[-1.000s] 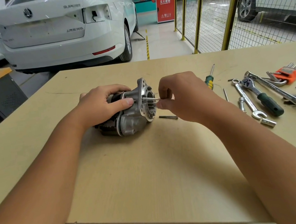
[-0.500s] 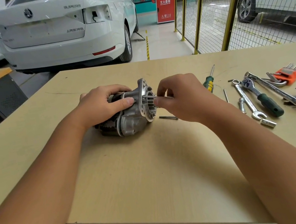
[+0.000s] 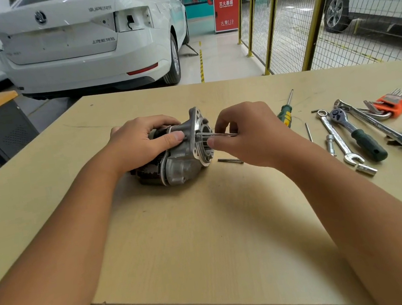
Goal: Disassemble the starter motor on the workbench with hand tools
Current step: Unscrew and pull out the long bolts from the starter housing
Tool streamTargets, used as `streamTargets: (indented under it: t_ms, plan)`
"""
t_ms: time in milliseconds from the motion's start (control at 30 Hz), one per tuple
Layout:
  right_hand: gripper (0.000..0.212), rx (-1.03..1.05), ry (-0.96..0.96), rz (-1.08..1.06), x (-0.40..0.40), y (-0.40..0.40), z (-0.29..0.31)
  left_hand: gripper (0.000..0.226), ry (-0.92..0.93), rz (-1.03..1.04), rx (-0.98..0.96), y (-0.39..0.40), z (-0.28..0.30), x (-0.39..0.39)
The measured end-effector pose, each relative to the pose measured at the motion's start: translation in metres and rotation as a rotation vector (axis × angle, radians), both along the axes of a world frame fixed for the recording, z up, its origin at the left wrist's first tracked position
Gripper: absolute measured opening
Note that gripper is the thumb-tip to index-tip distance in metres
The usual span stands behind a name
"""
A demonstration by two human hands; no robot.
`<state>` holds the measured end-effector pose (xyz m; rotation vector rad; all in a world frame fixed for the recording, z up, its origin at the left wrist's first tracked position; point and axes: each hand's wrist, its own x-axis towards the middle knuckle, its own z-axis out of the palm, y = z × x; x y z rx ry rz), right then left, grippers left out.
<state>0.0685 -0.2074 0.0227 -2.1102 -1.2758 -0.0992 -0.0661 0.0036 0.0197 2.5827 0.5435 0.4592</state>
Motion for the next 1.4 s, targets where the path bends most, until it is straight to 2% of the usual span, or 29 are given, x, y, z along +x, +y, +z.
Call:
streamTargets:
  t_ms: [133,300,400,567,800,1033,1233,1400]
  plan:
    - [0.018,-0.027,0.014,0.012,0.002,0.0,0.0,0.059,0.004,-0.017,0.007,0.0,0.0,0.0]
    - [0.029,0.012,0.026,0.029,0.002,0.002,-0.004,0.055,0.001,-0.011,0.024,0.0,-0.001,0.001]
    - [0.026,0.06,0.052,0.032,-0.003,0.007,-0.01,0.047,-0.018,0.001,0.005,0.001,-0.001,0.002]
    - [0.017,0.133,0.07,0.005,-0.013,0.016,-0.017,0.049,-0.01,0.006,0.013,0.001,-0.001,0.003]
    - [0.026,0.129,0.067,-0.006,-0.014,0.017,-0.017,0.067,0.009,0.007,0.049,0.001,-0.002,0.004]
    - [0.016,0.146,0.064,-0.01,-0.013,0.016,-0.018,0.067,0.009,0.01,0.056,0.0,-0.002,0.004]
    - [0.004,0.174,0.136,-0.024,-0.013,0.018,-0.017,0.067,-0.003,0.011,0.04,0.0,-0.002,0.004]
    - [0.014,0.203,0.115,-0.023,-0.015,0.016,-0.017,0.065,0.001,0.017,0.037,0.0,-0.001,0.004]
